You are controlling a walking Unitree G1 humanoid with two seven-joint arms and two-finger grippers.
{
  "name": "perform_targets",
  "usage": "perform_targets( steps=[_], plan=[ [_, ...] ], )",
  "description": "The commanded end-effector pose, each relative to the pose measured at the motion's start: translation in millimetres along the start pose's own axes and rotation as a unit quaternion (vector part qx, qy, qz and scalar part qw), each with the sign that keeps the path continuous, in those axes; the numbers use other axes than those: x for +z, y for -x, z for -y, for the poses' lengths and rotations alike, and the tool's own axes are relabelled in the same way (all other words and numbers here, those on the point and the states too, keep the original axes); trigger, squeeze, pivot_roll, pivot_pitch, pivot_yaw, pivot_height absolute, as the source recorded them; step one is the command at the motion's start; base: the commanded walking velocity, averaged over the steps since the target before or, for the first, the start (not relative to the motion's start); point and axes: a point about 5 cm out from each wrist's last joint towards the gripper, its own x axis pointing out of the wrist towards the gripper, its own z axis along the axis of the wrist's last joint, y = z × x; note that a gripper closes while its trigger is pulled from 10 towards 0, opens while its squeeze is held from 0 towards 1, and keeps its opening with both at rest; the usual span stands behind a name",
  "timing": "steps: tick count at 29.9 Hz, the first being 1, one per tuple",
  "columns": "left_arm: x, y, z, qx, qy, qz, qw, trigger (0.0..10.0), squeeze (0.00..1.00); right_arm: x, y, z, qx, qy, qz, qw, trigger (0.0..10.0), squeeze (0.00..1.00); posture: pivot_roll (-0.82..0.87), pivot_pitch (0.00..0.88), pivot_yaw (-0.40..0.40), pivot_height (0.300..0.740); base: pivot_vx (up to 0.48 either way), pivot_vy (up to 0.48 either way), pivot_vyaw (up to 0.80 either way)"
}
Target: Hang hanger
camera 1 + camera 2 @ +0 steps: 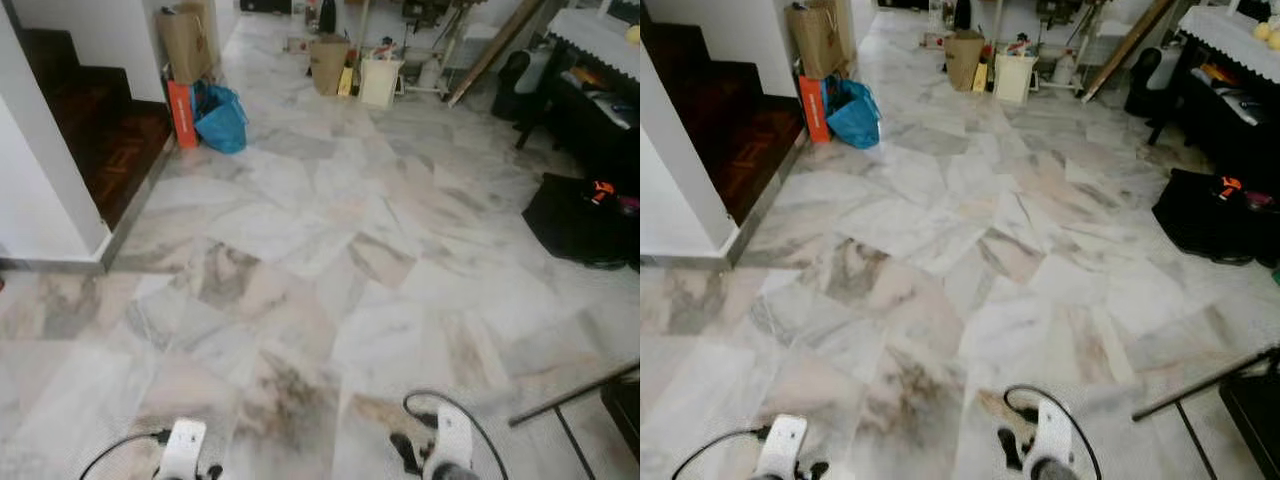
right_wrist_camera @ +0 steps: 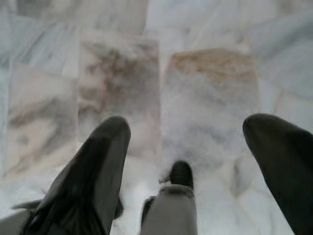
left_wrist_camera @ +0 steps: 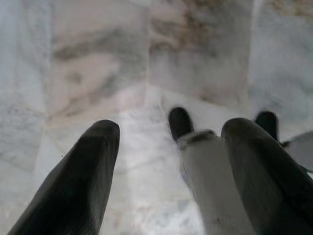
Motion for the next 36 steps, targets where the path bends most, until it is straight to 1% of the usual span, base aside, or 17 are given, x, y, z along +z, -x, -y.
perform_targets(
  steps=[1,36],
  plan=[
    [-3.6,0.9,-2.8,0.003,-0.001,-0.007,1.000,10.0,0.00,-2.0,0.1,-0.8,0.000,0.001,-0.005,1.000,10.0,0.00,0.02,0.000,-0.044,0.740,-0.277,0.000,0.00],
    [-3.4,0.5,0.8,-0.002,0.002,-0.008,1.000,10.0,0.00,0.7,-0.1,0.3,-0.001,-0.002,0.001,1.000,10.0,0.00,0.02,0.000,-0.045,0.740,-0.275,0.000,0.00]
  ],
)
